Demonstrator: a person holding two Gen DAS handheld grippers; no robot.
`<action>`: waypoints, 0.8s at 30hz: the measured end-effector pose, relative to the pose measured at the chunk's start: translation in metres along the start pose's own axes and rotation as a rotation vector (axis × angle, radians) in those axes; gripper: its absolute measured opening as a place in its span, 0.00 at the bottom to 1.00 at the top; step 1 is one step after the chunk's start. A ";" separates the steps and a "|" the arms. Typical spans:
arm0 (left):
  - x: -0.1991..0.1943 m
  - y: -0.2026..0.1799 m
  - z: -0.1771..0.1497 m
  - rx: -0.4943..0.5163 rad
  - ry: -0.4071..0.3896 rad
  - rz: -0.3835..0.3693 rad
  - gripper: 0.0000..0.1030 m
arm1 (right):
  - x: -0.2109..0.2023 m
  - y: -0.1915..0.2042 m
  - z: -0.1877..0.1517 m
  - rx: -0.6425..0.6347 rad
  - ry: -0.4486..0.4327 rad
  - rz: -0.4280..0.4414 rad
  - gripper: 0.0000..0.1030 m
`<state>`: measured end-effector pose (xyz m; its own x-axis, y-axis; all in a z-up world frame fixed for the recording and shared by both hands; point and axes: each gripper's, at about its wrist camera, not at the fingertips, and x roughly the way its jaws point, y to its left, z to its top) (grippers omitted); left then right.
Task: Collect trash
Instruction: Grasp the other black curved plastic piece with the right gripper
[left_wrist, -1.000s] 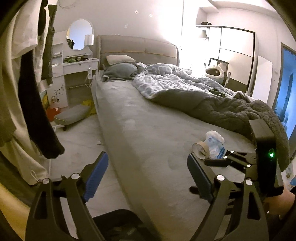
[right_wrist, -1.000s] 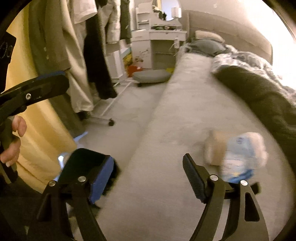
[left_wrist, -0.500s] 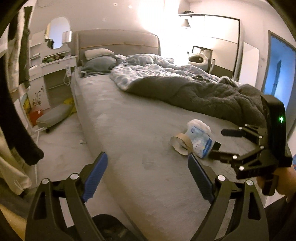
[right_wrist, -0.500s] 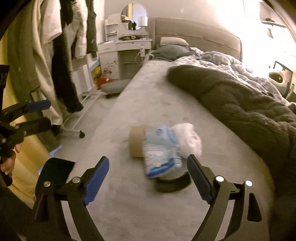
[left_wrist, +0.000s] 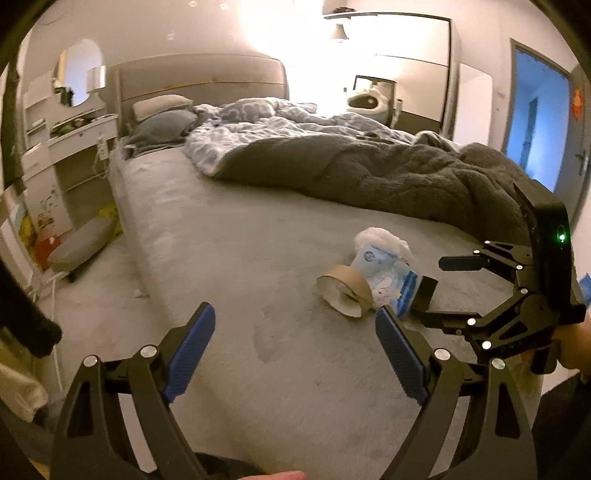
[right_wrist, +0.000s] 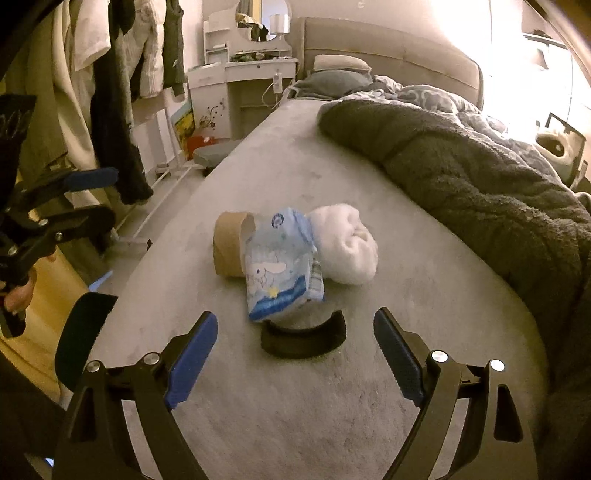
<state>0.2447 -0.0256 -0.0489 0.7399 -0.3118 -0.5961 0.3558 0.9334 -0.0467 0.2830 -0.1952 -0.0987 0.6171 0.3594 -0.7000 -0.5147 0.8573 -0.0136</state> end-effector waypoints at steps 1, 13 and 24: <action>0.002 -0.001 0.001 0.009 0.000 -0.008 0.88 | 0.000 -0.001 -0.001 0.004 0.000 0.003 0.85; 0.033 -0.005 0.008 0.035 0.028 -0.120 0.88 | 0.015 -0.018 -0.005 0.035 0.046 0.024 0.64; 0.068 -0.018 0.004 0.082 0.094 -0.166 0.88 | 0.008 -0.022 -0.005 0.044 0.047 0.050 0.51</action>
<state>0.2910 -0.0643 -0.0858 0.6121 -0.4383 -0.6583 0.5163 0.8519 -0.0871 0.2962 -0.2135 -0.1072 0.5624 0.3852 -0.7316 -0.5168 0.8545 0.0527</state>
